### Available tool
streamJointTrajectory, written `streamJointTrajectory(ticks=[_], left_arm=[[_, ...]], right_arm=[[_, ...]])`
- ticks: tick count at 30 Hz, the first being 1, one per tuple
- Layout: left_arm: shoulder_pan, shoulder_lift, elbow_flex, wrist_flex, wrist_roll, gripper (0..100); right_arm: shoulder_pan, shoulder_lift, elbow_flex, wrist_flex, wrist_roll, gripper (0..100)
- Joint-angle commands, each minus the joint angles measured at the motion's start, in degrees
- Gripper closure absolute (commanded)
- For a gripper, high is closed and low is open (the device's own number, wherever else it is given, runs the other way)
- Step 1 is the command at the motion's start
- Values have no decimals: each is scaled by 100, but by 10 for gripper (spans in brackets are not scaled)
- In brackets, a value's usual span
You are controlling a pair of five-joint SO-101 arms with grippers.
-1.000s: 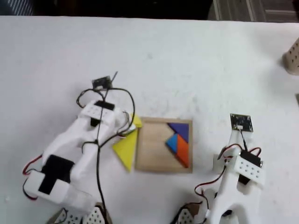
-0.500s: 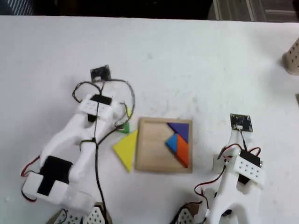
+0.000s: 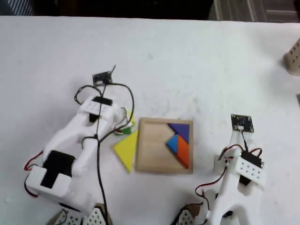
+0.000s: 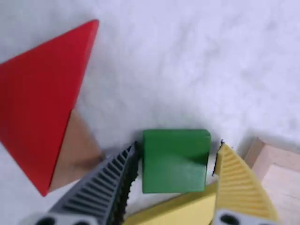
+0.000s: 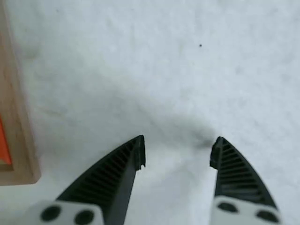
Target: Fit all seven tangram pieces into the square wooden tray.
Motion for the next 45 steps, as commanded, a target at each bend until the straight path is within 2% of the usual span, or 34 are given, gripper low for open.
streamJointTrajectory(ticks=[1,7,13,22,25,28,32,37,45], left_arm=[[-22,-48,-88,79,-79,710],[-22,-48,-97,70,-607,714],[-189,-13,-132,176,-607,714],[-347,435,-686,862,-668,714],[-347,505,-774,923,-923,716],[-347,505,-782,888,-958,789],[-347,523,-853,879,-993,974],[-347,505,-870,905,-1407,957],[-356,163,-923,1020,-1468,969]], right_arm=[[-48,-145,-18,-84,53,772],[-40,-145,-18,-84,53,772],[-31,-145,-18,-84,53,772],[-31,-145,-18,-66,53,772],[-31,-145,-18,-66,53,772],[-31,-145,-18,-75,53,772],[-31,-145,-18,-75,53,772],[-31,-145,-18,-75,53,772],[-31,-145,-18,-84,53,772]])
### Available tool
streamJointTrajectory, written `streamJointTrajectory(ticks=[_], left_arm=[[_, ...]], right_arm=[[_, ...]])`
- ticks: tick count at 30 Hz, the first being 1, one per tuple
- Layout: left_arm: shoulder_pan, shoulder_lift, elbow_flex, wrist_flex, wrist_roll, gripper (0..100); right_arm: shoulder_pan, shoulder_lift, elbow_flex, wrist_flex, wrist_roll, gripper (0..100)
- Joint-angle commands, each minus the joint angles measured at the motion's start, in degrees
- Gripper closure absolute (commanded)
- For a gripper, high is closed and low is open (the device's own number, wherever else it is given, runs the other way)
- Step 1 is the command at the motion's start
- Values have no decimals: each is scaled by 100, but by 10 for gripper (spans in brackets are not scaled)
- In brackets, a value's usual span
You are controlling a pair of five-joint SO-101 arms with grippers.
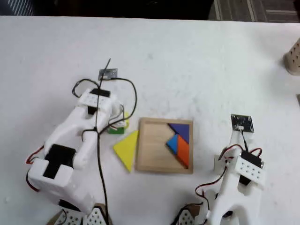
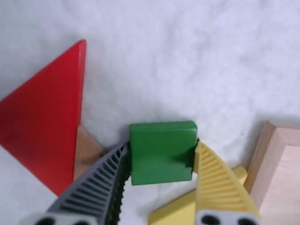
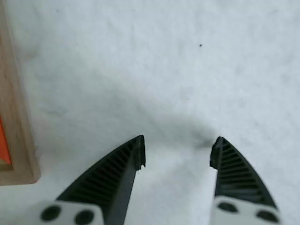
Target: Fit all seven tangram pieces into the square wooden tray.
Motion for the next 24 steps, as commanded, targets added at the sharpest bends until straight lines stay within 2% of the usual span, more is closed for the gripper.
streamJointTrajectory(ticks=[1,11,17,21,24], left_arm=[[-127,-479,-132,290,-88,968],[127,-2000,519,396,-88,965],[576,-2123,949,62,-88,965],[585,-2123,1266,-325,-88,965],[567,-2123,1284,-299,-88,965]], right_arm=[[-31,-145,-18,-84,53,772],[-31,-145,-18,-84,53,772],[-31,-145,-18,-84,53,772],[-31,-145,-18,-84,53,772],[-31,-145,-18,-84,53,772]])
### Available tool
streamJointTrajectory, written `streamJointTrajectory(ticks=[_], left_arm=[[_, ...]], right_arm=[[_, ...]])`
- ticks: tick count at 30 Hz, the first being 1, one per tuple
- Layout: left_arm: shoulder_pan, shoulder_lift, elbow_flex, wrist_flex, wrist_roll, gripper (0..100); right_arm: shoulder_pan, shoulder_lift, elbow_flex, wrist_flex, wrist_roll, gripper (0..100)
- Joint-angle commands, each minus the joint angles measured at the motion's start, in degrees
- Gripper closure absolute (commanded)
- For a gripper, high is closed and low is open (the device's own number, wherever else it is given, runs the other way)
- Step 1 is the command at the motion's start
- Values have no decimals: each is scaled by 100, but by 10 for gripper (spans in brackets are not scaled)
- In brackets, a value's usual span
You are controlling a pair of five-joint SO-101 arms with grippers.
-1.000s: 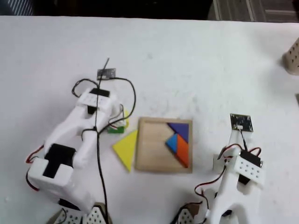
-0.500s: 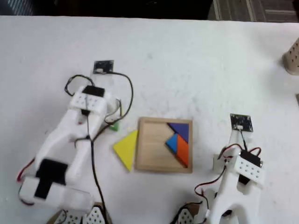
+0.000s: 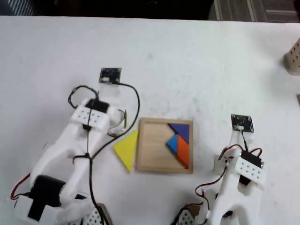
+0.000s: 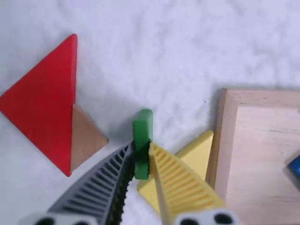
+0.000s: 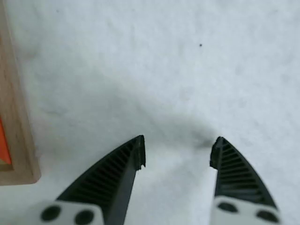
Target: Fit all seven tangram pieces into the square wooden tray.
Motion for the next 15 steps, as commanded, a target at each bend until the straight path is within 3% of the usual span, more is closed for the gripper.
streamJointTrajectory(ticks=[1,10,15], left_arm=[[127,-92,18,-141,-44,965],[154,-75,255,-185,-167,954],[127,-75,299,-132,-457,824]], right_arm=[[-31,-145,-18,-84,53,772],[-22,-145,-18,-84,53,772],[-22,-145,-18,-84,53,772]])
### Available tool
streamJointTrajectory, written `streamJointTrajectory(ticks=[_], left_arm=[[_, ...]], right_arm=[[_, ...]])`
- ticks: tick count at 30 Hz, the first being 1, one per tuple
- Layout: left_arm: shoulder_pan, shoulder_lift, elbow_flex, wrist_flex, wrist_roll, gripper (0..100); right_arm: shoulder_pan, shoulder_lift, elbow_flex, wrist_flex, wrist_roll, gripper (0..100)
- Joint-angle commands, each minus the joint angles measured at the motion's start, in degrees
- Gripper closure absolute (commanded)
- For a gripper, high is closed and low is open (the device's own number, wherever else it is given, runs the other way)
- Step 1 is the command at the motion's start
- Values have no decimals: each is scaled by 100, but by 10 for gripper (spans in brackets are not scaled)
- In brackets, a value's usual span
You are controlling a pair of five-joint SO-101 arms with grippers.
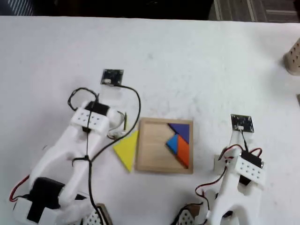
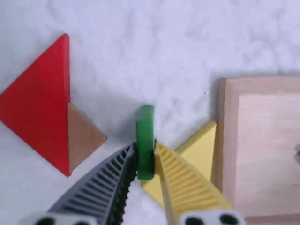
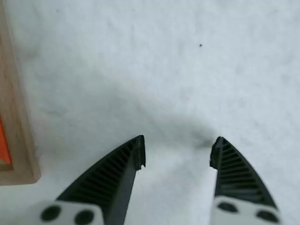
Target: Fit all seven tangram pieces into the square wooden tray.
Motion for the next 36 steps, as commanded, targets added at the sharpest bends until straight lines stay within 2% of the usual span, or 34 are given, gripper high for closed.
streamJointTrajectory(ticks=[1,4,12,14,16,17,19,23,27,31,36], left_arm=[[92,-92,-9,-97,-35,804],[136,-92,114,-141,-44,769],[127,-101,88,-141,-44,775],[127,-101,88,-149,-44,836],[127,-110,88,-273,-44,963],[127,-110,97,-387,-44,994],[127,-119,114,-413,-44,953],[119,-189,9,-404,-44,977],[145,-549,-264,97,-44,978],[602,-1174,-325,404,-79,978],[1429,-1815,-229,352,-44,977]], right_arm=[[-22,-145,-18,-84,53,772],[-22,-145,-18,-84,53,772],[-22,-145,-18,-84,53,772],[-22,-145,-18,-84,53,772],[-22,-145,-18,-84,53,772],[-22,-145,-18,-84,53,772],[-22,-145,-18,-84,53,772],[-22,-145,-18,-84,53,772],[-22,-145,-18,-84,53,772],[-22,-145,-18,-84,53,772],[-22,-145,-18,-84,53,772]])
